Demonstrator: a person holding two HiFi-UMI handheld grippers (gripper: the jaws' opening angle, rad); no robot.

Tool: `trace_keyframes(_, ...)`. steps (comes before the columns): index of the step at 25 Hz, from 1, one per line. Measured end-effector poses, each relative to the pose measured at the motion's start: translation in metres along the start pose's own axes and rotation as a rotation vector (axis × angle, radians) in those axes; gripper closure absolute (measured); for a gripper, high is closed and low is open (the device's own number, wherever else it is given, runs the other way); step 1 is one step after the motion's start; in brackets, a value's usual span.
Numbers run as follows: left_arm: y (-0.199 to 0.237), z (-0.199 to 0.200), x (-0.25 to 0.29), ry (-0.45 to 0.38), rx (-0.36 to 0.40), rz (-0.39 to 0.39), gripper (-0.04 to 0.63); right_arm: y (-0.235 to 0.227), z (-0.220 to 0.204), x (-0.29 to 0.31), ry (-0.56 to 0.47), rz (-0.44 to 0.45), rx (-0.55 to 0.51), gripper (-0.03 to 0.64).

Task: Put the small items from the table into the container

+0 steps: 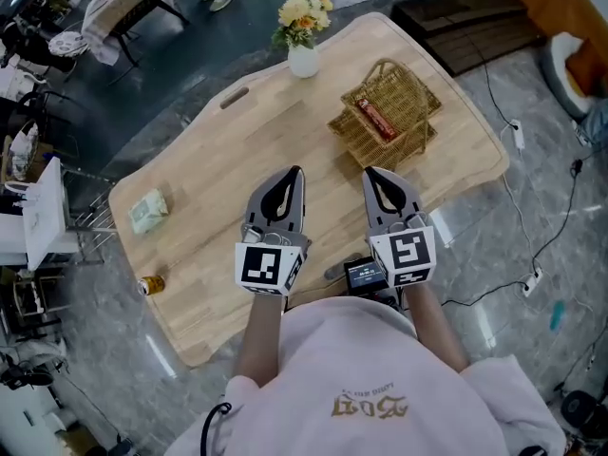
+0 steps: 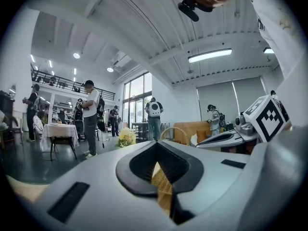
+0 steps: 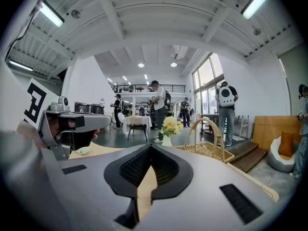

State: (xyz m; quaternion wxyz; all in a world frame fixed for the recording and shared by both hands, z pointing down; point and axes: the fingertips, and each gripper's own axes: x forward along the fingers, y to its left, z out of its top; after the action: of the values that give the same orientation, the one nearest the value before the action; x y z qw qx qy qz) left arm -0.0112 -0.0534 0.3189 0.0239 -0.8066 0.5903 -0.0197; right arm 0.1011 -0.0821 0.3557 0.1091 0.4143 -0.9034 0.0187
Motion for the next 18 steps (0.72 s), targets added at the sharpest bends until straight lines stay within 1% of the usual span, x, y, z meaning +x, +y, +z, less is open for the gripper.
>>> trace_keyframes(3,0.004,0.003,-0.015,-0.007,-0.003,0.029,0.591,0.011,0.005,-0.002,-0.015,0.027,-0.005,0.597)
trace_keyframes(7,0.005,0.010,-0.026,-0.028,0.025,0.065,0.591,0.017,0.008,-0.006,-0.031,0.045,-0.004,0.597)
trace_keyframes(9,0.002,0.012,-0.027,-0.029,0.027,0.063,0.591,0.017,0.010,-0.009,-0.037,0.047,-0.002,0.597)
trace_keyframes(13,-0.002,0.012,-0.027,-0.025,0.000,0.052,0.591,0.015,0.009,-0.012,-0.038,0.041,0.000,0.597)
trace_keyframes(18,-0.002,0.010,-0.032,-0.018,0.010,0.066,0.591,0.014,0.003,-0.015,-0.027,0.050,0.019,0.597)
